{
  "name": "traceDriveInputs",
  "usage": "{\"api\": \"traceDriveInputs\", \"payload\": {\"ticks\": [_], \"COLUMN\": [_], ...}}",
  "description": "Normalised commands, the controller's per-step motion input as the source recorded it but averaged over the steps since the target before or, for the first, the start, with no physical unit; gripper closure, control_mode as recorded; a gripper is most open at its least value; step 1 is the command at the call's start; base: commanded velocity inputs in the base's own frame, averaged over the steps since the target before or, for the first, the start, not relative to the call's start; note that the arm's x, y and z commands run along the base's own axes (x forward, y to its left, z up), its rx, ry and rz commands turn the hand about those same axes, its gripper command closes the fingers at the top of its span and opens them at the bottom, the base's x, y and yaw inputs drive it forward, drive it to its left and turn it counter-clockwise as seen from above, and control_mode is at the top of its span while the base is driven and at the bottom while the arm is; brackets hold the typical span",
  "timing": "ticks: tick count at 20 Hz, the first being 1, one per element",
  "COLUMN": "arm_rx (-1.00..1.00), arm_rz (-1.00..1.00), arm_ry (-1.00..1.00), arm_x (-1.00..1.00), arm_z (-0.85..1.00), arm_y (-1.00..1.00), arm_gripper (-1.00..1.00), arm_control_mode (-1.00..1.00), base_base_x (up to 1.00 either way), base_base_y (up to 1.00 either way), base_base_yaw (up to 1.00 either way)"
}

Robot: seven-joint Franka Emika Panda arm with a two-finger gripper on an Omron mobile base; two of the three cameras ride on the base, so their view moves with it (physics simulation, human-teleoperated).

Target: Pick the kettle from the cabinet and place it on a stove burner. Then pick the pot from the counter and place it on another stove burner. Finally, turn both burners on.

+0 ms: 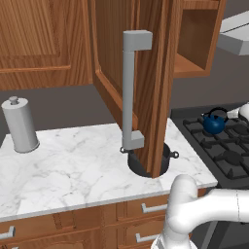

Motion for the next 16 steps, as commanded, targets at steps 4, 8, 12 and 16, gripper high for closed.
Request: {"api": "traceDriveInputs", "payload": {"ticks": [4, 8, 12, 16], "arm_rx": [-0.12, -0.15, -0.17, -0.17], "arm_rz": [0.0, 0.0, 0.0, 0.0], "arm_ry": [0.0, 0.0, 0.0, 0.0], "arm_x": [-0.28, -0.31, -0.29, -0.27], "arm_z": [0.21, 0.21, 0.26, 0.27], "arm_y": [0.29, 0.41, 0.45, 0.44], "arm_gripper": [-1.0, -1.0, -1.0, -1.0], "arm_control_mode": [-1.0, -1.0, -1.0, -1.0], "base_base_x": [0.0, 0.0, 0.0, 0.0], "base_base_y": [0.0, 0.0, 0.0, 0.0], "base_base_yaw": [0.0, 0.0, 0.0, 0.0]}}
